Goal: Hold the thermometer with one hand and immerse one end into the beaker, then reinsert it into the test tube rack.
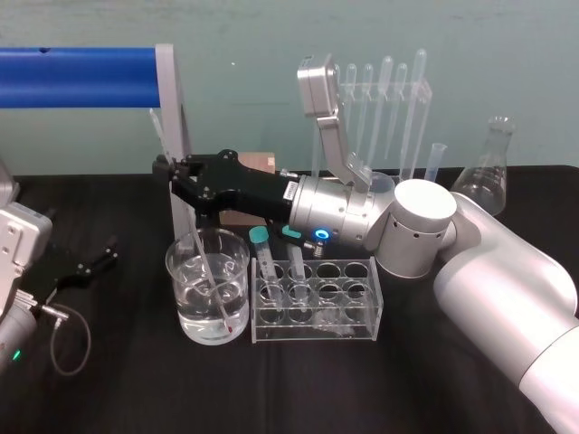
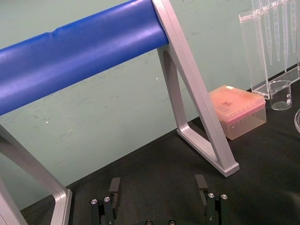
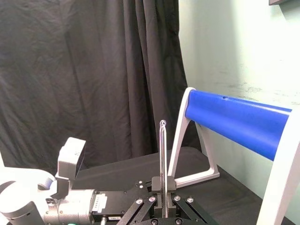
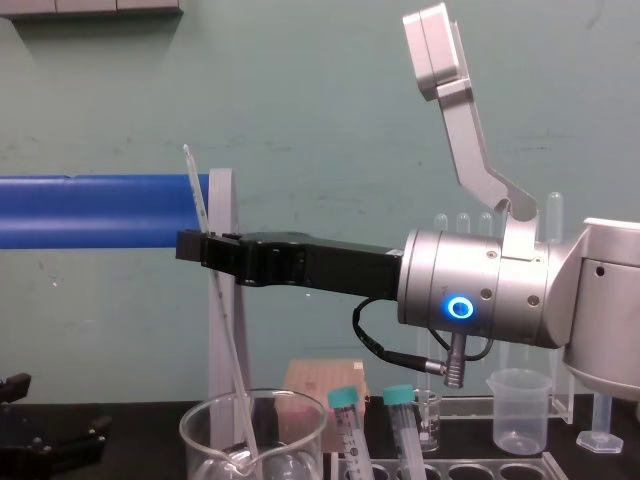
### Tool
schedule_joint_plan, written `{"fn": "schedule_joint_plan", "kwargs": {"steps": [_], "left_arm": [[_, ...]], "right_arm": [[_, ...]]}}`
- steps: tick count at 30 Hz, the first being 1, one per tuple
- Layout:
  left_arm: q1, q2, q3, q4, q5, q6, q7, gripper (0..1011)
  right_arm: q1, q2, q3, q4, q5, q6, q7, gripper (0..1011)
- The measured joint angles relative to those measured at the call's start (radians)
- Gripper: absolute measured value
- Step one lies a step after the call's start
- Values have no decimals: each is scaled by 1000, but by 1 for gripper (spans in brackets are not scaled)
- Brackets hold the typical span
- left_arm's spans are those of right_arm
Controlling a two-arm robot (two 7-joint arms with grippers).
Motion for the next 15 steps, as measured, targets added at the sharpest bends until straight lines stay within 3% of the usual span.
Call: {"fn": "schedule_joint_plan", "kwargs": {"steps": [15], "left_arm": [[0, 0, 0, 0, 0, 0, 0, 1008]], "right_arm": [[-7, 7, -1, -15, 2, 2, -7, 56]]}}
